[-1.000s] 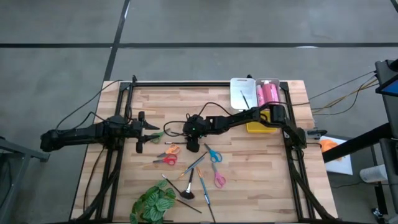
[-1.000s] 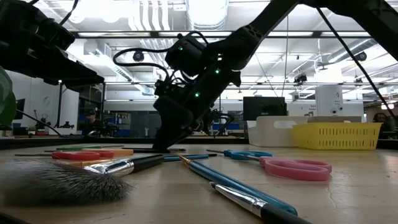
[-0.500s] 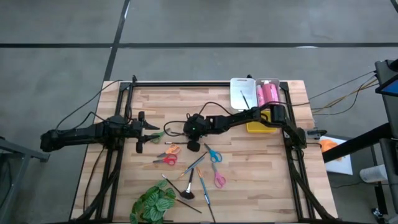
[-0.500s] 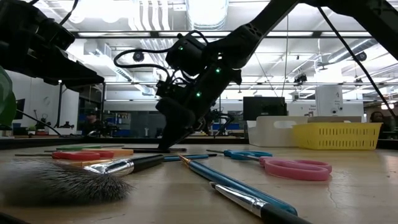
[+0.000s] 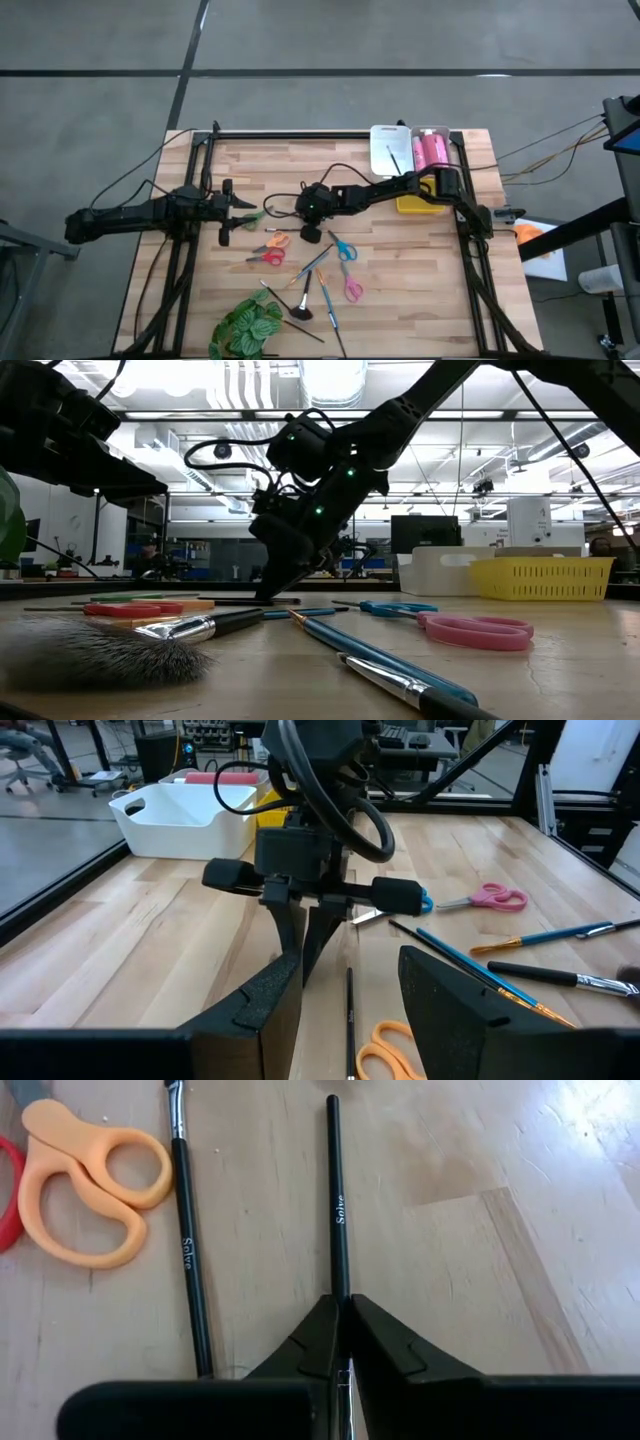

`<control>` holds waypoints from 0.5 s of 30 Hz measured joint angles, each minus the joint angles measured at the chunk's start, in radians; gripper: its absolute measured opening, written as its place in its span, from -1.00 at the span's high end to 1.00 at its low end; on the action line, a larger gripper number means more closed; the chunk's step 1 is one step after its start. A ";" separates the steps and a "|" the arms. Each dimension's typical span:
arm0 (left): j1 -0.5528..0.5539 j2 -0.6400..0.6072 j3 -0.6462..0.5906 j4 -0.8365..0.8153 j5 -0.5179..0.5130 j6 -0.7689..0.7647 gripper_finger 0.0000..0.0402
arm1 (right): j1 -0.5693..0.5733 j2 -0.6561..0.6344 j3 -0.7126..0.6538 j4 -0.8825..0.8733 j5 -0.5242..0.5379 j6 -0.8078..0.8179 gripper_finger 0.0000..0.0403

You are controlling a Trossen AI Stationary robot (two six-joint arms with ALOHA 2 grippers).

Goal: Pick & Place Paint Supplies
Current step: Put the black paint brush into the white bin

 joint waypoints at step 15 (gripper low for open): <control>0.000 0.000 0.000 0.000 0.000 0.000 0.16 | -0.006 -0.105 0.010 -0.057 0.004 0.034 0.92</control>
